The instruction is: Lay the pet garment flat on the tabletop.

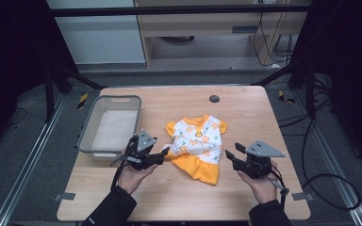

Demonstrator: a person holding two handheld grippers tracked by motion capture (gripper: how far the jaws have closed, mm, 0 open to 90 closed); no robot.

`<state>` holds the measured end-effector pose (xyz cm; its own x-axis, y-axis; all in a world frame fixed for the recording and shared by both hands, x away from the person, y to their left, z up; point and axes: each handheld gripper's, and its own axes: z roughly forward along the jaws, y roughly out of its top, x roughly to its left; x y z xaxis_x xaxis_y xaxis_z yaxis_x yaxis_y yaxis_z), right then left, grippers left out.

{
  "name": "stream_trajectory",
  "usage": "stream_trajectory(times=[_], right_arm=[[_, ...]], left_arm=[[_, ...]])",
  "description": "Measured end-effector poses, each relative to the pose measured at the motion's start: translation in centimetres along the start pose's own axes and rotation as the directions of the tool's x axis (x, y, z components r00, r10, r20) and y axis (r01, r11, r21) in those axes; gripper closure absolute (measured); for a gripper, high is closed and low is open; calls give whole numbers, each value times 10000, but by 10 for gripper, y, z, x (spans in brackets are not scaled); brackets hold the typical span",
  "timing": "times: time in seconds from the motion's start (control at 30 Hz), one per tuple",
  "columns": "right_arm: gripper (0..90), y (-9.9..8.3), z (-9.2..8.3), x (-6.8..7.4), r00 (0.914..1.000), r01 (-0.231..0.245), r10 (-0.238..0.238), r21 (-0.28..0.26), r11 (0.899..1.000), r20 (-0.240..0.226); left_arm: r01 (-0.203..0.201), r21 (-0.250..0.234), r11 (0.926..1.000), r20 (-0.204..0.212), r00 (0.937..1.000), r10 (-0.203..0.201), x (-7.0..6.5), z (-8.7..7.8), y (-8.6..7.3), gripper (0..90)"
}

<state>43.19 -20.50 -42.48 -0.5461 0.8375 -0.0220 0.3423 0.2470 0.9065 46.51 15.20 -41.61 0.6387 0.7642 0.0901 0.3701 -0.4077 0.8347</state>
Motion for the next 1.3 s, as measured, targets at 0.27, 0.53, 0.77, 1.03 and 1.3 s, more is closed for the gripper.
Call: stream_trajectory(times=[0.27, 0.53, 0.77, 1.03, 1.3], right_arm=[[509, -29, -1, 13, 9984, 43, 1, 772, 9970, -574], [513, -41, 13, 22, 9953, 58, 71, 1327, 9911, -969], [508, -49, 26, 36, 9875, 272, 18, 1816, 9830, -1575], [499, -58, 41, 48, 9831, 592, -122, 2537, 9655, -1828], [699, -60, 46, 48, 9832, 981, -442, 3089, 9460, -1768]], left_arm=[[-36, 499, 9987, -222, 9997, 47, 1, 16, -23, 421], [-197, 1214, 9924, -166, 9996, 219, 2, 39, -34, 415], [-273, 1635, 9862, 115, 9996, 257, 1, 55, -41, 426], [-299, 1963, 9801, 122, 9995, 281, 0, 67, -46, 568], [-100, 2202, 9754, 431, 9991, 5, -1, 66, -45, 834]])
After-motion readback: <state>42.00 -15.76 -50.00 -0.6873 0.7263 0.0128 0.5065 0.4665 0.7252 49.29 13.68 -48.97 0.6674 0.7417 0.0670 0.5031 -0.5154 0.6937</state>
